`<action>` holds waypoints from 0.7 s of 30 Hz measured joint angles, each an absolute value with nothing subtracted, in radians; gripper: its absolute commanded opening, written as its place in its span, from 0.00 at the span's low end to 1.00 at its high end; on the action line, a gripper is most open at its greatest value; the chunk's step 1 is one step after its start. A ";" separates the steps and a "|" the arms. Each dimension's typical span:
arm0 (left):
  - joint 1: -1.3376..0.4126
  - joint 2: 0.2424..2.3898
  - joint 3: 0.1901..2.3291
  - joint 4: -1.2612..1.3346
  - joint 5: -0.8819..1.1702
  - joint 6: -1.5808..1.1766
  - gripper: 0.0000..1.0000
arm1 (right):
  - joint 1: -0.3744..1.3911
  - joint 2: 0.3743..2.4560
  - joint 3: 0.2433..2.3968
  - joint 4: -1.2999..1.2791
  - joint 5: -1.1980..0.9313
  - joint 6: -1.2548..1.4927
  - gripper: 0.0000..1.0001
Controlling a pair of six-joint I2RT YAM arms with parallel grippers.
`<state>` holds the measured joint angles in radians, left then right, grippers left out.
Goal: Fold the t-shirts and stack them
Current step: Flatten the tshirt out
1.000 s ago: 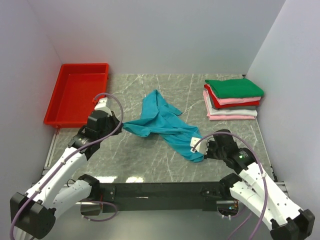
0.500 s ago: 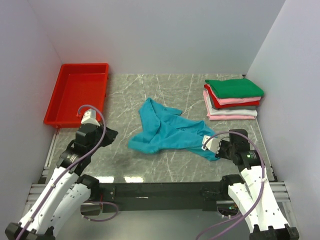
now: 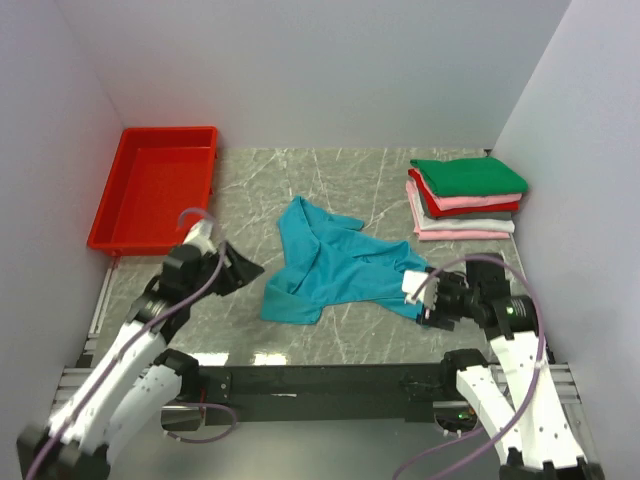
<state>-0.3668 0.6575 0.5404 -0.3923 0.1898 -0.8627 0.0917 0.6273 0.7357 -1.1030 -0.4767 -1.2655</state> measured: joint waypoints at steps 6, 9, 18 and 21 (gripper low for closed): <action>-0.372 1.230 0.793 -0.231 0.247 -0.716 0.59 | 0.091 0.908 0.852 -0.917 -0.560 -0.909 0.72; -0.386 1.428 0.949 -0.211 0.244 -0.659 0.58 | 0.088 1.073 0.906 -0.781 -0.560 -0.712 0.72; -0.420 1.866 1.401 -0.258 0.179 -0.538 0.57 | 0.025 1.430 1.114 -0.611 -0.506 -0.467 0.66; -0.419 1.977 1.525 -0.315 0.133 -0.511 0.55 | 0.008 1.512 1.160 -0.584 -0.501 -0.448 0.66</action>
